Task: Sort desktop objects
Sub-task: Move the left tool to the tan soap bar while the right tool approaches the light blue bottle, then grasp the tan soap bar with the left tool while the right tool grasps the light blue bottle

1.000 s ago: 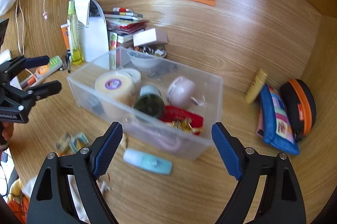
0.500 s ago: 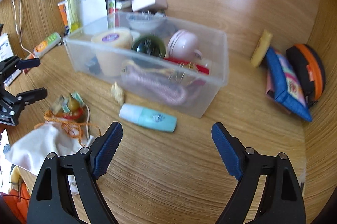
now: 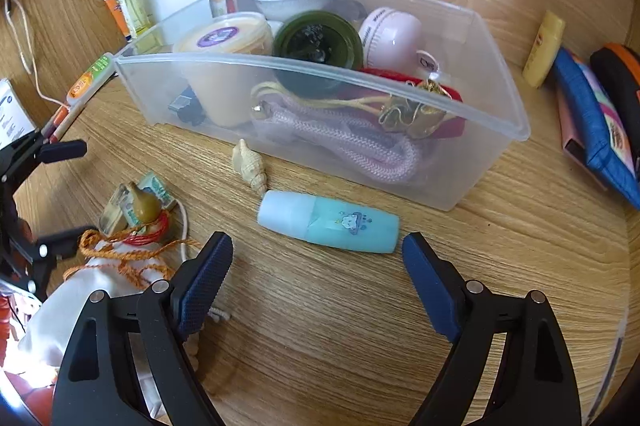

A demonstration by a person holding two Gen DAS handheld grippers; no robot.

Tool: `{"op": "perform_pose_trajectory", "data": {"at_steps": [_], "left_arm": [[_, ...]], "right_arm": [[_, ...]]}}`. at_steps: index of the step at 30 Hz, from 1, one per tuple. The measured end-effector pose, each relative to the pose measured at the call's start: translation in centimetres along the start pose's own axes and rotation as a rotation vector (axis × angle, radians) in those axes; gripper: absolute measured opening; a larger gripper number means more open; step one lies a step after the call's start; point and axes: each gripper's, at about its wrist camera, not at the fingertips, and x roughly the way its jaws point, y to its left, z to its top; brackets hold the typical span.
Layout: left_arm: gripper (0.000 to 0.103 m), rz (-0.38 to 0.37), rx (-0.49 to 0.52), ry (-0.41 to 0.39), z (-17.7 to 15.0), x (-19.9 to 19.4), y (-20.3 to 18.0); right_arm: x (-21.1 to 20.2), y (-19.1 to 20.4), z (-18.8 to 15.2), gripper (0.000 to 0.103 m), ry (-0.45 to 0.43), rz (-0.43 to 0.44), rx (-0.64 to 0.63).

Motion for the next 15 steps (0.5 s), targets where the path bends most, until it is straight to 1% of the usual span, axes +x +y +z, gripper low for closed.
{"op": "perform_pose_trajectory", "data": {"at_steps": [6, 10, 11, 14, 15], "left_arm": [[0.097, -0.007, 0.043, 0.016, 1.2, 0.7, -0.4], [0.097, -0.021, 0.038, 0.007, 2.0, 1.4, -0.2], [0.095, -0.033, 0.028, 0.004, 2.1, 1.6, -0.1], [0.081, -0.068, 0.011, -0.002, 2.4, 1.8, 0.2], [0.078, -0.077, 0.007, -0.002, 2.4, 1.8, 0.2]], "right_arm": [[0.3, 0.2, 0.0, 0.085, -0.009, -0.032, -0.013], [0.4, 0.7, 0.1, 0.085, -0.02, -0.051, -0.034], [0.4, 0.8, 0.2, 0.085, -0.021, -0.054, -0.037], [0.6, 0.6, 0.4, 0.083, -0.018, -0.059, -0.03], [0.6, 0.5, 0.5, 0.083, -0.018, -0.063, -0.021]]}}
